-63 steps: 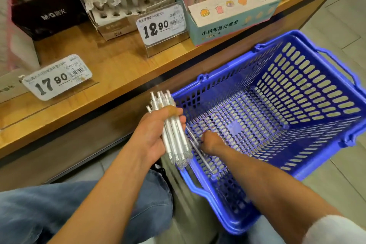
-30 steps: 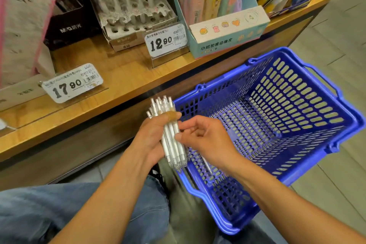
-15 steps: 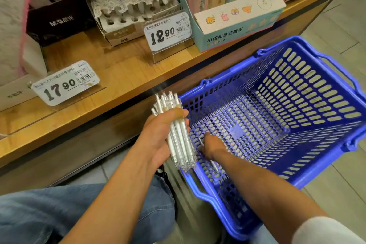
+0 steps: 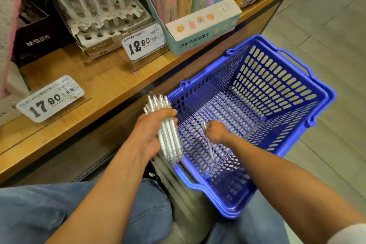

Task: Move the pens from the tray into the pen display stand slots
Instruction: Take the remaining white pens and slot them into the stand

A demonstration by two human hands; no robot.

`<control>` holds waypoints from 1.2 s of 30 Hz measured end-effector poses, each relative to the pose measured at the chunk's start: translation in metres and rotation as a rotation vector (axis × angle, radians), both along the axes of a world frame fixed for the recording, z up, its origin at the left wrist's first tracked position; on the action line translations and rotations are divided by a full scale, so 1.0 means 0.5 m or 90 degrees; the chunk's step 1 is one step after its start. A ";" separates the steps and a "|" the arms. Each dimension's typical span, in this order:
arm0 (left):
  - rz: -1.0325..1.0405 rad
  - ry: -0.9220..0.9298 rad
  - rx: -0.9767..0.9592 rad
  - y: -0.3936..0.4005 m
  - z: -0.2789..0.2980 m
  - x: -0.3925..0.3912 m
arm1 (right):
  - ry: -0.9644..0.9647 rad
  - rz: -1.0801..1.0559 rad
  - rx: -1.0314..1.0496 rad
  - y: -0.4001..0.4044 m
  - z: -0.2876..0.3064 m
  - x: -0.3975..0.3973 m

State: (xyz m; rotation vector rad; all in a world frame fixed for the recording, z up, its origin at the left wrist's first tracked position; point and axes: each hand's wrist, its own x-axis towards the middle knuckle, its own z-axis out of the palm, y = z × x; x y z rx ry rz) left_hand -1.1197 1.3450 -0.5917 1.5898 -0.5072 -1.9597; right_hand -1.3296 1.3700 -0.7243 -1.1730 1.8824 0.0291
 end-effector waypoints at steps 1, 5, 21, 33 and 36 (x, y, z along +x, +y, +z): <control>-0.005 -0.001 0.008 0.000 -0.002 -0.004 | -0.007 -0.032 -0.006 0.002 0.021 -0.014; -0.040 -0.016 0.054 0.009 0.013 -0.026 | -0.070 -0.169 0.000 0.025 0.103 -0.058; -0.106 -0.078 0.132 0.109 0.609 0.072 | -0.182 -0.262 -0.072 0.170 0.833 0.018; -0.021 -0.040 0.007 0.254 1.126 0.293 | -0.262 -0.133 -0.145 0.245 1.366 0.191; 0.031 -0.004 0.006 0.275 1.202 0.371 | -0.295 -0.081 -0.143 0.239 1.433 0.276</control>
